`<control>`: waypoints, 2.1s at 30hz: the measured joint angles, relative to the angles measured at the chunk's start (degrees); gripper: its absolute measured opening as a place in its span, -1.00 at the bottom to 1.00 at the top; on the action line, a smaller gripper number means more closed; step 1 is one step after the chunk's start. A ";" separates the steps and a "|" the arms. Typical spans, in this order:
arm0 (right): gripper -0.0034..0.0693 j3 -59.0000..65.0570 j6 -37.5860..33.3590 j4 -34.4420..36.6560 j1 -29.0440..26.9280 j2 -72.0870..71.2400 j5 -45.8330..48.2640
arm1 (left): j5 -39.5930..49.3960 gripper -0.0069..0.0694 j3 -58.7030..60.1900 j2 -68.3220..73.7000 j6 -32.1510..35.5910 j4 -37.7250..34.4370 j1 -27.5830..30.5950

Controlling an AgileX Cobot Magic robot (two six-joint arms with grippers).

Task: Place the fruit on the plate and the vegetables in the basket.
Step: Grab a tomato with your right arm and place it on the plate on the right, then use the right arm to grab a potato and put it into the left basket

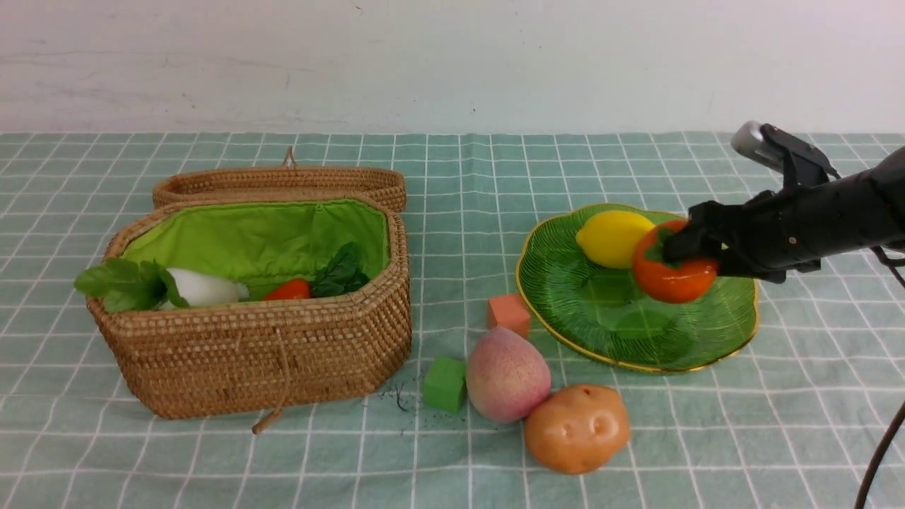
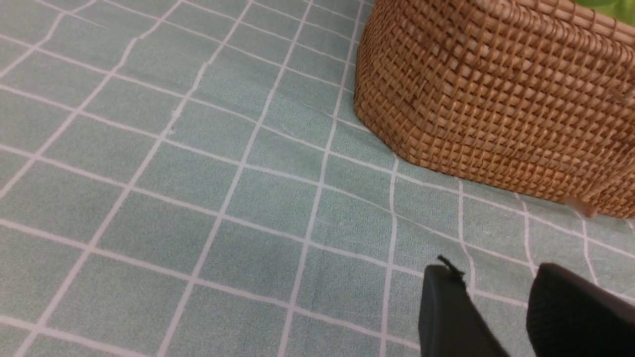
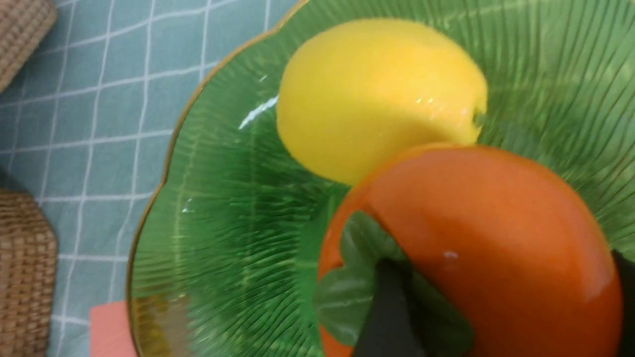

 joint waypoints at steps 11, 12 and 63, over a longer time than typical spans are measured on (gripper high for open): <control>0.95 -0.09 2.95 -9.51 0.00 -3.11 2.69 | 0.00 -0.20 0.00 0.00 0.00 0.00 0.00; 0.94 -0.09 2.95 -10.22 0.00 -4.37 3.22 | 0.00 -0.20 0.00 0.00 0.00 0.00 0.00; 0.73 -1.21 -27.69 -51.01 35.88 -3.12 24.53 | 0.00 -0.19 0.00 0.00 0.00 0.00 0.00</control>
